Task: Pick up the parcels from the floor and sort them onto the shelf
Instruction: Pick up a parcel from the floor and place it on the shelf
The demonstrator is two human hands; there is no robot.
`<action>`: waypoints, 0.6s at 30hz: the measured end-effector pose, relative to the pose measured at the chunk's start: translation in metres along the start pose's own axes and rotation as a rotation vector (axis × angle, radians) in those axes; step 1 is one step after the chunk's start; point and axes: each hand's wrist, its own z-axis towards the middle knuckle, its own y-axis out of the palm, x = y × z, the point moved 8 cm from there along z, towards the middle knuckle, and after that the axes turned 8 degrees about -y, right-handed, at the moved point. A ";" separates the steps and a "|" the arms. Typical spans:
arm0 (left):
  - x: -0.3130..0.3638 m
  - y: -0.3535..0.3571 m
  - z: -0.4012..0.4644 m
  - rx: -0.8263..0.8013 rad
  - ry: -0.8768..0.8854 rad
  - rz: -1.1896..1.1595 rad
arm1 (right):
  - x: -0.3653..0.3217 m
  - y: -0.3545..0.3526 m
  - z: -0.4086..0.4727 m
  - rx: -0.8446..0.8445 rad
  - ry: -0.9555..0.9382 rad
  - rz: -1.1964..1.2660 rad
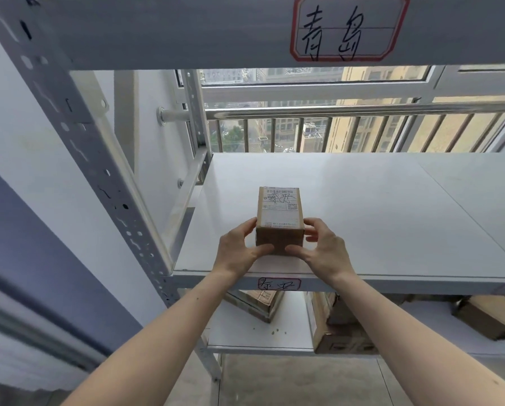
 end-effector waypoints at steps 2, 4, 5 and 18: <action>0.002 -0.002 0.002 0.032 0.019 0.018 | 0.000 0.001 0.002 0.010 0.011 -0.006; 0.004 -0.003 0.003 0.044 0.027 0.014 | 0.001 0.001 0.004 0.017 0.014 -0.016; 0.005 -0.003 0.004 0.043 0.030 0.013 | 0.001 0.001 0.005 0.020 0.016 -0.023; 0.008 -0.009 0.041 0.052 0.018 0.037 | 0.002 0.012 0.044 0.014 0.054 -0.028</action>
